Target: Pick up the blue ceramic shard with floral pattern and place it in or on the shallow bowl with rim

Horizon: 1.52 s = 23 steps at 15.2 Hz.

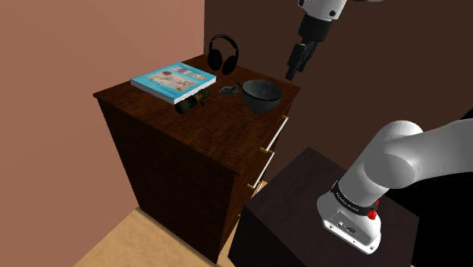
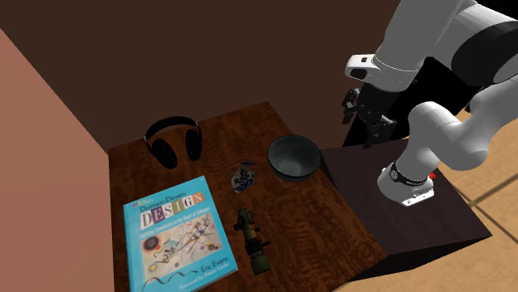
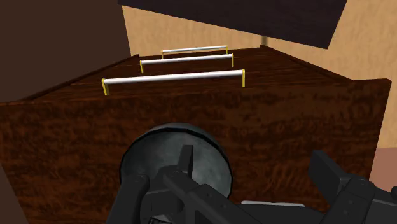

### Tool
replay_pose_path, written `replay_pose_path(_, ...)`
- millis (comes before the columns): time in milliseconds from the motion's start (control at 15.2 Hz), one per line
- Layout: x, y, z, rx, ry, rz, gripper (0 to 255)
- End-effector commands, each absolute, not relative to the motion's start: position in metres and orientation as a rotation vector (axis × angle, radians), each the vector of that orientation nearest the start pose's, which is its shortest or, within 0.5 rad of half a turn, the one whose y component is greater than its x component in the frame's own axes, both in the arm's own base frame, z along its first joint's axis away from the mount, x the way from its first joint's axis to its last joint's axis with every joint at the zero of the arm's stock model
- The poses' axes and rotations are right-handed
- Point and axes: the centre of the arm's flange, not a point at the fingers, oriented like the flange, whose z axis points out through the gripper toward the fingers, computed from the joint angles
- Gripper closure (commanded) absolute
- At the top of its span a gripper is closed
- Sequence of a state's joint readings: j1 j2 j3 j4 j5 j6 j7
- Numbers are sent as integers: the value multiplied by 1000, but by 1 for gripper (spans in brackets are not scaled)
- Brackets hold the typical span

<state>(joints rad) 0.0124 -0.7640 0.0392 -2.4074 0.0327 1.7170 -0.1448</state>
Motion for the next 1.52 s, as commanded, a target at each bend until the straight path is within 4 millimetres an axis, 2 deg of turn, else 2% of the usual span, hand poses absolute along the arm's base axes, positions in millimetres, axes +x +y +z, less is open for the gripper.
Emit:
replay_pose_path(0, 325, 23, 572, -3125, -287, -115, 0)
replay_pose_path(726, 451, -21, 504, -3039, -563, -96, 0)
replay_pose_path(1452, 582, -38, 433, -2930, -827, -77, 0)
